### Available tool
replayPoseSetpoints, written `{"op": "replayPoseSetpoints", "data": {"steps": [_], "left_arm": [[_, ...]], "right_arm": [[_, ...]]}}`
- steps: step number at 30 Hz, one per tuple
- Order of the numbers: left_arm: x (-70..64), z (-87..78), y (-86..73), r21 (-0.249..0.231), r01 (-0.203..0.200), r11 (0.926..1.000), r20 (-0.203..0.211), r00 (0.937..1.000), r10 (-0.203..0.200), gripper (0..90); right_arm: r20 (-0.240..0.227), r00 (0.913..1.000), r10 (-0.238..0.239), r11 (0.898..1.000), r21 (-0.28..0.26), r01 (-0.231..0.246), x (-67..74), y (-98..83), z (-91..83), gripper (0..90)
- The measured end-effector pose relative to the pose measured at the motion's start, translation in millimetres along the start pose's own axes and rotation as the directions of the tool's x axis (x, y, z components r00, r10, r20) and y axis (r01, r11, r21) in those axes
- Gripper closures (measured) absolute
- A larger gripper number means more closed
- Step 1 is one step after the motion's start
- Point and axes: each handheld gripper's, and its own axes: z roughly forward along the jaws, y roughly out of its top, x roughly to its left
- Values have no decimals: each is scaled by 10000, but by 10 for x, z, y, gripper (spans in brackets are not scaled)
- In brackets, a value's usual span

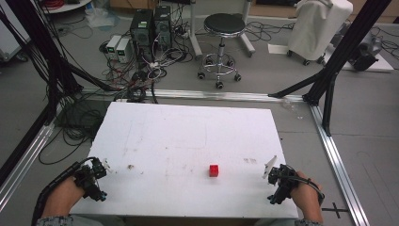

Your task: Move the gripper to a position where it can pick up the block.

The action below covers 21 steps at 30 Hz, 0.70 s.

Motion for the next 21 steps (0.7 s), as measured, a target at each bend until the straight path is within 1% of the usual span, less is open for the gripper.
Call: {"op": "replayPoseSetpoints", "data": {"steps": [2, 3, 4, 7, 8, 11, 12, 13, 14, 15, 17, 18, 21], "left_arm": [[-4, 0, 0, -29, -28, 10000, -6, 10000, 28, 223], [1, -5, 3, 95, -174, 9998, 10, 9998, 174, 225], [-4, -1, 6, 94, -167, 9998, 7, 9999, 167, 225], [-18, 6, 17, 84, -187, 9998, 25, 9998, 187, 225], [-15, 5, 21, 117, -248, 9996, 21, 9997, 248, 225], [-21, 9, 28, 69, -194, 9998, -21, 9998, 194, 224], [-21, 10, 29, 65, -204, 9998, -7, 9998, 204, 224], [-18, 9, 31, 72, -231, 9997, 4, 9997, 231, 224], [-19, 9, 30, 75, -206, 9998, 7, 9998, 206, 225], [-18, 8, 30, 77, -203, 9998, 4, 9998, 203, 225], [-15, 4, 27, 64, -201, 9998, 19, 9998, 201, 225], [-13, 2, 25, 34, -197, 9998, 4, 9998, 197, 225], [-10, -2, 18, -27, -137, 9999, 46, 9999, 137, 224]], "right_arm": [[-19, 10000, 16, 10000, -44, -17, -13, -2, -16, 116], [-27, 10000, 60, 9999, -123, -60, -21, -4, -31, 116], [-144, 9999, 70, 9998, -187, -73, -32, -4, -32, 116], [-155, 9997, 165, 9998, -90, -166, -48, 0, -40, 116], [-181, 9997, 145, 9999, -58, -146, -58, 3, -47, 116], [-311, 9995, 92, 9994, -332, -103, -84, 25, -83, 116], [-388, 9992, -3, 9992, -405, -13, -111, 51, -95, 116], [-388, 9992, -3, 9992, -405, -13, -111, 51, -95, 116], [-405, 9991, -161, 9990, -412, 145, -140, 85, -100, 116], [-414, 9989, -204, 9989, -434, 186, -159, 103, -102, 116], [-425, 9989, -208, 9989, -425, 189, -177, 121, -105, 116], [-391, 9991, -191, 9993, -339, 178, -208, 159, -118, 116], [-294, 9995, -145, 9995, -287, 136, -239, 193, -146, 116]]}}
